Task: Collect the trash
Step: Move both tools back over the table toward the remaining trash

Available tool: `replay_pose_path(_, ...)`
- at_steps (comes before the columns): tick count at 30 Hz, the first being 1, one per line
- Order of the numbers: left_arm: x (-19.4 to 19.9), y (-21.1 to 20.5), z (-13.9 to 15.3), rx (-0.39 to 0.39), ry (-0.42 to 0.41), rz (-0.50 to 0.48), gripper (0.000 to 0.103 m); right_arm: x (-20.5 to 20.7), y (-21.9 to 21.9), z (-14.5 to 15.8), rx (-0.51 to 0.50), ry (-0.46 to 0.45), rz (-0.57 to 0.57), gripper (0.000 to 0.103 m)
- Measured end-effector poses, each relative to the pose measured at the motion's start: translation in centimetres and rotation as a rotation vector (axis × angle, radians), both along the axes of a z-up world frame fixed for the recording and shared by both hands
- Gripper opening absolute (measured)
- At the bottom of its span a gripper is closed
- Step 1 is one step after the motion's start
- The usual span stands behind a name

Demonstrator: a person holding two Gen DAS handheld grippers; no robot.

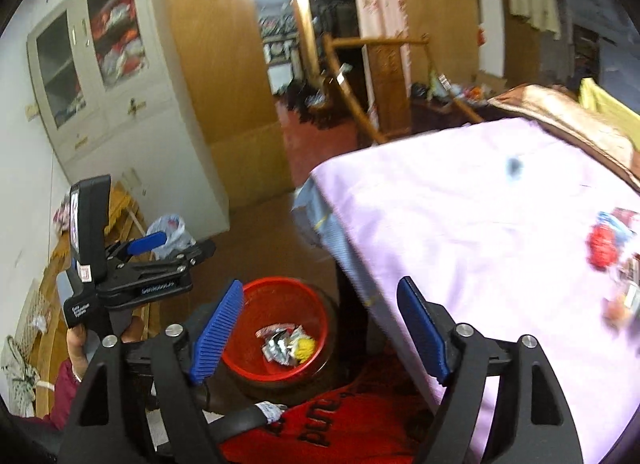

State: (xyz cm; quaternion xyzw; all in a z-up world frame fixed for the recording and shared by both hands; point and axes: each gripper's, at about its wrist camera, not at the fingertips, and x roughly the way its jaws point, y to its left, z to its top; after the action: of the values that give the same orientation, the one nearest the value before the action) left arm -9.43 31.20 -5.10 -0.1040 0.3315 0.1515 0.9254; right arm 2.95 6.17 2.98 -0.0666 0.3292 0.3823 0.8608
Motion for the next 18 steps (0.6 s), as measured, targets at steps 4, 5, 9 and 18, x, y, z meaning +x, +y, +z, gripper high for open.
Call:
replay_pose_path(4, -0.5, -4.4, 2.4, 0.056, -0.03, -0.067, 0.096, -0.8, -4.8, 1.5, 0.066, -0.04, -0.058, 0.083)
replay_pose_path(5, -0.6, -5.3, 2.8, 0.068, -0.035, -0.079, 0.096, -1.0, -6.1, 1.8, 0.084, -0.05, -0.074, 0.084)
replay_pose_path(9, -1.0, -10.0, 4.5, 0.127, -0.057, -0.148, 0.096, -2.0, -11.3, 2.8, 0.157, -0.087, -0.148, 0.087)
replay_pose_path(18, 1.3, -20.0, 5.8, 0.133, -0.053, -0.364, 0.096, -2.2, -23.3, 2.5, 0.273, -0.128, -0.365, 0.092)
